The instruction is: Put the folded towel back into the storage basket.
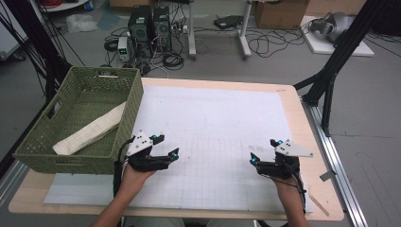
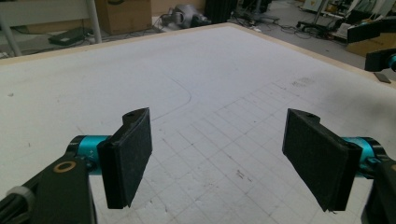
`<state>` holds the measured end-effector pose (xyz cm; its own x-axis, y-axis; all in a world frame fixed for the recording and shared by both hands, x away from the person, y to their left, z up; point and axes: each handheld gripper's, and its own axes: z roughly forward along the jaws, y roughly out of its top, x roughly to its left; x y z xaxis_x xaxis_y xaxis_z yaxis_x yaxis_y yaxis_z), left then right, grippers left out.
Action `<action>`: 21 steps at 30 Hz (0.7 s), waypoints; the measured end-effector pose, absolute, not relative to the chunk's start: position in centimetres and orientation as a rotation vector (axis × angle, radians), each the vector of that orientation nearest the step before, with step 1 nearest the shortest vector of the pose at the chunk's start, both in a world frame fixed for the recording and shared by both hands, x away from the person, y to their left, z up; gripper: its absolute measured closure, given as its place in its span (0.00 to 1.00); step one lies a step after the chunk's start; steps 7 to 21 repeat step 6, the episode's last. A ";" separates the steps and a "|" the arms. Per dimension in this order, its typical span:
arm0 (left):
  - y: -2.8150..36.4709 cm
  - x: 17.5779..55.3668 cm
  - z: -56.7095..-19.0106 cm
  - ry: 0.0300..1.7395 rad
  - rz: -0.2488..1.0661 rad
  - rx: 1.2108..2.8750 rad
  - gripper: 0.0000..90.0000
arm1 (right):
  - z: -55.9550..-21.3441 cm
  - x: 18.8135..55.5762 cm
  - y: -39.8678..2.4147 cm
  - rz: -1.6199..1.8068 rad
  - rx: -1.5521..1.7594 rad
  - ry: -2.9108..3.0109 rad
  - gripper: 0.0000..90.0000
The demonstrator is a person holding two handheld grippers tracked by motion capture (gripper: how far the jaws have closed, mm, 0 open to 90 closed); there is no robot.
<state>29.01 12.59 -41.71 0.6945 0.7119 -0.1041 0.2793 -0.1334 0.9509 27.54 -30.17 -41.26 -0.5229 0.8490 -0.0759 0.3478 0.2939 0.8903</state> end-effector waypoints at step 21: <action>12.5 29.2 -41.9 0.803 0.447 1.722 0.27 | -41.4 27.6 -30.2 1.174 1.066 2.020 0.12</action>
